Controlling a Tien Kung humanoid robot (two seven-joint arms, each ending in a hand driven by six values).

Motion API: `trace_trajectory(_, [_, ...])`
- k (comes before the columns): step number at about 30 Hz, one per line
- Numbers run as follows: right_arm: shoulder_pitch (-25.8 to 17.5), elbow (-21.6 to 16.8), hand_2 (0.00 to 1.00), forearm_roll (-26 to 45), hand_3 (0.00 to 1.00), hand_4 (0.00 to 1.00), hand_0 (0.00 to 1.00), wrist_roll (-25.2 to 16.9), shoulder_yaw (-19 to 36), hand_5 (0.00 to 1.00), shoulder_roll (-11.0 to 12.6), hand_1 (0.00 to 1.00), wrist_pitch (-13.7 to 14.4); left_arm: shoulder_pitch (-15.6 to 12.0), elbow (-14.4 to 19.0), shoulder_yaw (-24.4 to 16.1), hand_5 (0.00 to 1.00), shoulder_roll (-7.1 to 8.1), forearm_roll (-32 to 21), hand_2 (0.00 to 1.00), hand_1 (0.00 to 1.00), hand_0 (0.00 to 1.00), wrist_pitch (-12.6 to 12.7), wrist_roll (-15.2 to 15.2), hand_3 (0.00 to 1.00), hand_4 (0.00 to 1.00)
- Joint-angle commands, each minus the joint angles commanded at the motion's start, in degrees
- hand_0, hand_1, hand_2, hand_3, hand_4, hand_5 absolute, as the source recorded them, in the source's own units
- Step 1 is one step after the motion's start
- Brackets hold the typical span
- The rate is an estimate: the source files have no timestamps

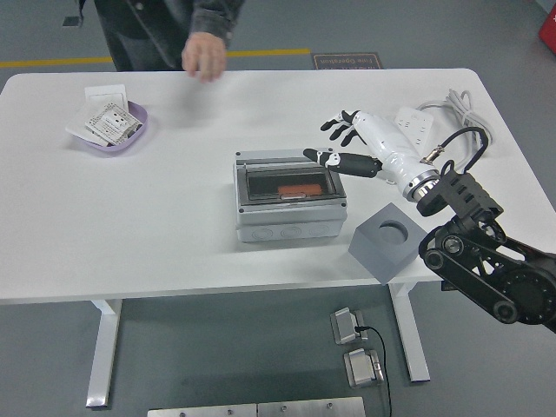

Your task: Pick up the cylinder from the cube,place it in the box,flap close box

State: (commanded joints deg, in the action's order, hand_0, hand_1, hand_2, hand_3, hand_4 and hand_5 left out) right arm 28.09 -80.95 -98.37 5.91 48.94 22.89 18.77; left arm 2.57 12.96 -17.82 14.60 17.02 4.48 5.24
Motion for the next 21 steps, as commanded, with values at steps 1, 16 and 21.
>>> trace_trajectory(1, [-1.11, -0.51, 0.579, 0.87, 0.661, 0.948, 0.637, -0.86, 1.62, 0.814, -0.14, 0.500, 0.74, 0.00, 0.00, -0.20, 0.096, 0.02, 0.13, 0.571, 0.644, 0.620, -0.01, -0.01, 0.556, 0.569])
trace_trajectory(16, [-19.47, -2.07, 0.604, 29.59, 0.636, 0.968, 0.653, -19.43, 22.73, 0.737, -1.64, 0.584, 3.57, -1.11, -0.51, -2.34, 0.097, 0.46, 0.39, 0.570, 0.642, 0.620, -0.12, -0.02, 0.554, 0.567])
trace_trajectory(21, [-20.60, -3.46, 0.638, 35.54, 0.651, 0.951, 0.727, -20.20, 24.33, 0.589, -0.86, 0.622, 3.51, -1.58, -0.86, -1.91, 0.098, 0.56, -0.36, 0.570, 0.641, 0.620, -0.13, -0.01, 0.554, 0.567])
